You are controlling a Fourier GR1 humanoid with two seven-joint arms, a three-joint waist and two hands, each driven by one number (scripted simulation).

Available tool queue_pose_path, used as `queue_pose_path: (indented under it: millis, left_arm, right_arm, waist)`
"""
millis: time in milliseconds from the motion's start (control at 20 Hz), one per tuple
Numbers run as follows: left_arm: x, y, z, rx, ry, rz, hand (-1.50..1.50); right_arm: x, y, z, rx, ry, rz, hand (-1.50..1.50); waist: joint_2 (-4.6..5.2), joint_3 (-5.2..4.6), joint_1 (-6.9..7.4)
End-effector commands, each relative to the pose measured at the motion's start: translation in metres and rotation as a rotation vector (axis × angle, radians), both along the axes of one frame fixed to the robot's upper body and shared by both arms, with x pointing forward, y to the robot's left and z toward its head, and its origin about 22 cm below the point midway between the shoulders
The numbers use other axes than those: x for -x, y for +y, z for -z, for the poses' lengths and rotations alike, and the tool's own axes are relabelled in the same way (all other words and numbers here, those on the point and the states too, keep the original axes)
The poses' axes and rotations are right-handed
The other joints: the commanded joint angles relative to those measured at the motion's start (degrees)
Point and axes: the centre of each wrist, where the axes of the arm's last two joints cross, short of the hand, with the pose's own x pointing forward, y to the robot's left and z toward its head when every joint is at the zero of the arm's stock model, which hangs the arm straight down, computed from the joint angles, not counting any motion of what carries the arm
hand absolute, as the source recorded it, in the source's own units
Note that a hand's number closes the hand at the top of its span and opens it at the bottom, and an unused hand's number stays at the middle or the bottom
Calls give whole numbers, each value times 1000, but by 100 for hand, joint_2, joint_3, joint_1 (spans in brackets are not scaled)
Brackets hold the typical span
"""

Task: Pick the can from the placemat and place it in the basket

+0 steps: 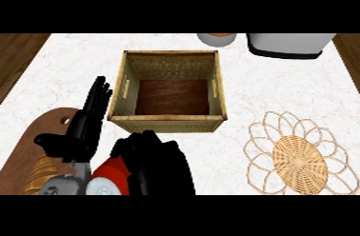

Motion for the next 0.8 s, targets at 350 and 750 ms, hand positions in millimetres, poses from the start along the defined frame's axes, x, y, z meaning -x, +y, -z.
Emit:
queue_pose_path:
  millis: [350, 750]
  left_arm:
    - [0, 11, 5, -1, -3, -39, 0]
    - [3, 6, 0, 12, 5, -39, 0]
  right_arm:
    - [-25, 24, -28, 88, 51, 286, 150]
    - [-47, 29, -55, 30, 59, 328, 150]
  waist:
    - [4, -2, -173]
    - [24, 16, -254]
